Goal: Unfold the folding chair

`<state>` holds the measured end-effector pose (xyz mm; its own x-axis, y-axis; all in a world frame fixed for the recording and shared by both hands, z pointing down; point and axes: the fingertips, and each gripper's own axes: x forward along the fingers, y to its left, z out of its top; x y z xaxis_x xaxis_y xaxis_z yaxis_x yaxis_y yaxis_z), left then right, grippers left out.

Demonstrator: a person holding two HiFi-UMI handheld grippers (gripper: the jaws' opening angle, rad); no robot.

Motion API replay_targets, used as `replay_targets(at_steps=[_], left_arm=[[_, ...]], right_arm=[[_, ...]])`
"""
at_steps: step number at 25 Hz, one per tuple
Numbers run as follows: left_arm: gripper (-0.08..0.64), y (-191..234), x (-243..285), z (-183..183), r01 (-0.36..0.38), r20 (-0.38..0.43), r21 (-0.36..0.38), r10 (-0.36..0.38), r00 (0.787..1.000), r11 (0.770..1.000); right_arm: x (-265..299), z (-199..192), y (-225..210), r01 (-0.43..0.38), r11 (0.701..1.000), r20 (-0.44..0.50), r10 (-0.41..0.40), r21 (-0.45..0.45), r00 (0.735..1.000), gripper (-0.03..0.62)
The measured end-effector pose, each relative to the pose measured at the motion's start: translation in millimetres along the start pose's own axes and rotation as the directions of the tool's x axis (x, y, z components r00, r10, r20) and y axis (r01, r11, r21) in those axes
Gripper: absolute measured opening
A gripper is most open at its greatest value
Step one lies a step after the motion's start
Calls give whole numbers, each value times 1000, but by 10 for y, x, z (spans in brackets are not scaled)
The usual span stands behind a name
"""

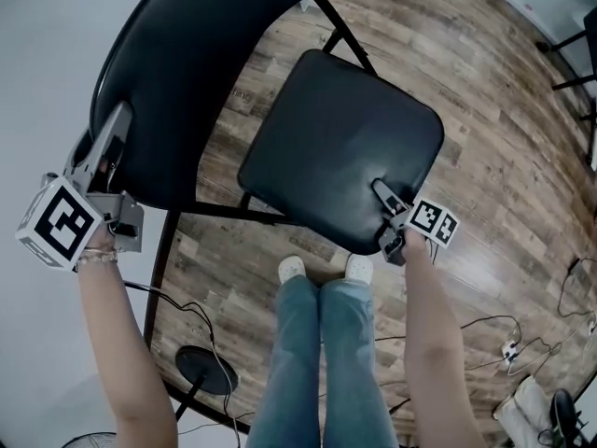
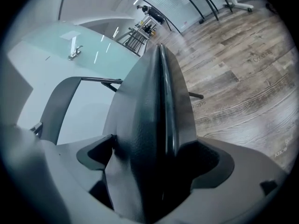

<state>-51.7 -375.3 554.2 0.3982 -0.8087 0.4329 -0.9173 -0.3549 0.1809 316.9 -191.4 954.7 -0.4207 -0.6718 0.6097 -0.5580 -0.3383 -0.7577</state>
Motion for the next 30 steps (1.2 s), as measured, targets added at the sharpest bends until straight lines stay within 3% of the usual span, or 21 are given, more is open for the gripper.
replay_targets(at_steps=[3, 9, 17, 19, 21, 23, 27, 30], left_arm=[[167, -55, 24, 42, 20, 3, 54, -20, 1000, 998], [167, -29, 14, 31, 12, -3, 54, -12, 1000, 998], [170, -34, -18, 63, -8, -7, 68, 9, 1000, 998], [174, -15, -15, 55, -8, -4, 41, 9, 1000, 999], [230, 95, -38, 17, -30, -10, -36, 29, 1000, 999], [349, 209, -115, -15, -82, -28, -81, 80, 996, 993], [394, 93, -302, 51, -100, -97, 28, 102, 990, 995], [408, -54, -414, 226, -69, -106, 36, 72, 992, 997]], right_arm=[[-99, 27, -8, 67, 998, 20, -67, -8, 998, 502], [-368, 11, 195, 148, 988, -39, -149, -43, 988, 506], [-851, 112, 1125, 121, 981, -42, -129, -149, 991, 506], [-995, 167, 1357, 124, 976, -24, -130, -177, 991, 506], [-1131, 182, 1609, 114, 975, -8, -118, -192, 993, 506], [-1304, 201, 1868, 100, 971, -8, -104, -219, 995, 506], [-1676, 299, 2345, 69, 959, -28, -80, -275, 996, 506], [-1902, 420, 2675, 68, 939, -20, -80, -338, 997, 505]])
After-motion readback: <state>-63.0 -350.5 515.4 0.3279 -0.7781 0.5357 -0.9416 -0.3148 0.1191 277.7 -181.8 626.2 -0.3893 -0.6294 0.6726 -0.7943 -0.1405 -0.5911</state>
